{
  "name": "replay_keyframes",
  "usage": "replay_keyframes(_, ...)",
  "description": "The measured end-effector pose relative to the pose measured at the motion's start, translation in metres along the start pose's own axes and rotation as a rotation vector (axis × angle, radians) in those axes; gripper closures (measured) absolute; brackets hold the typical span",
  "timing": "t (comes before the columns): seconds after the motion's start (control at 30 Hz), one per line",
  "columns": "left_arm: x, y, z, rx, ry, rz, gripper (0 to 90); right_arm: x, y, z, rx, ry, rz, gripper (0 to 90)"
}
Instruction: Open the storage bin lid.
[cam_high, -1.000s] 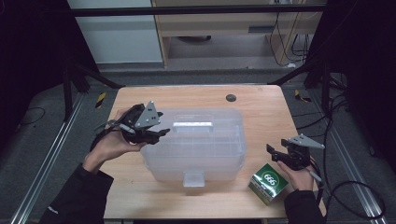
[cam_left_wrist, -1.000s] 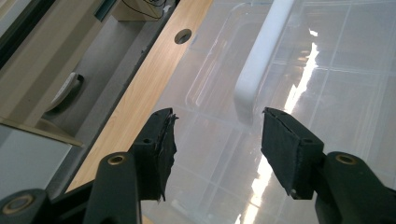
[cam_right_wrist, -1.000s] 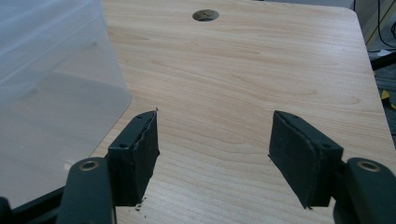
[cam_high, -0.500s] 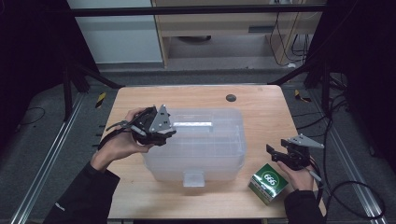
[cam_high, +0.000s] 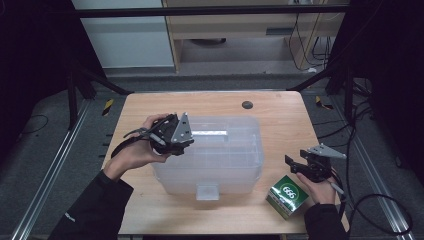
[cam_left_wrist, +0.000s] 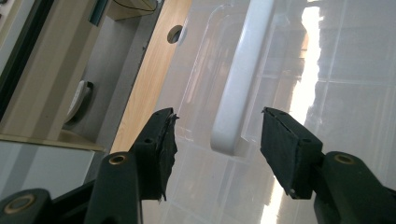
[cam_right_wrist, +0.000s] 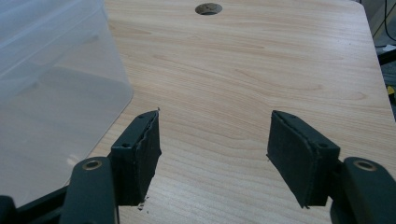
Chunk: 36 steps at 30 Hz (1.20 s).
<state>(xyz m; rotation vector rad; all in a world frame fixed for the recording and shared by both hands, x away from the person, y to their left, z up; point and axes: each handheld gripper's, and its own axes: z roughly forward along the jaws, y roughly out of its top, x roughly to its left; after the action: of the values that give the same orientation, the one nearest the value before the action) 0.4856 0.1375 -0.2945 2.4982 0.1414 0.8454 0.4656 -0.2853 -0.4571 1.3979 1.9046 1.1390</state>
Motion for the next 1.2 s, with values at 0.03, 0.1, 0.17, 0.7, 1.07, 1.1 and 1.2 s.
replay_keyframes(0.03,0.0,0.001,0.001,0.005,0.002,0.005,45.1,0.0,0.0,0.0,0.0,0.0,0.0,34.8)
replay_keyframes(0.1,0.0,0.003,0.002,0.019,0.005,0.025,45.7,0.0,0.0,0.0,0.001,-0.001,-0.001,35.0)
replay_keyframes(0.17,0.0,0.005,0.004,0.027,0.009,0.035,47.2,-0.001,0.0,0.0,0.002,-0.001,-0.004,35.4)
replay_keyframes(0.7,-0.004,0.017,0.014,0.084,0.024,0.111,62.0,0.001,0.002,-0.002,0.017,0.016,0.008,40.7)
replay_keyframes(1.07,-0.01,0.023,0.016,0.12,0.036,0.156,71.6,0.007,0.01,-0.013,0.023,0.038,-0.004,48.9)
replay_keyframes(1.1,-0.01,0.023,0.016,0.125,0.038,0.159,71.9,0.009,0.012,-0.015,0.029,0.038,-0.005,49.8)
replay_keyframes(1.2,-0.011,0.024,0.016,0.131,0.041,0.159,72.1,0.016,0.016,-0.019,0.034,0.051,-0.022,53.6)
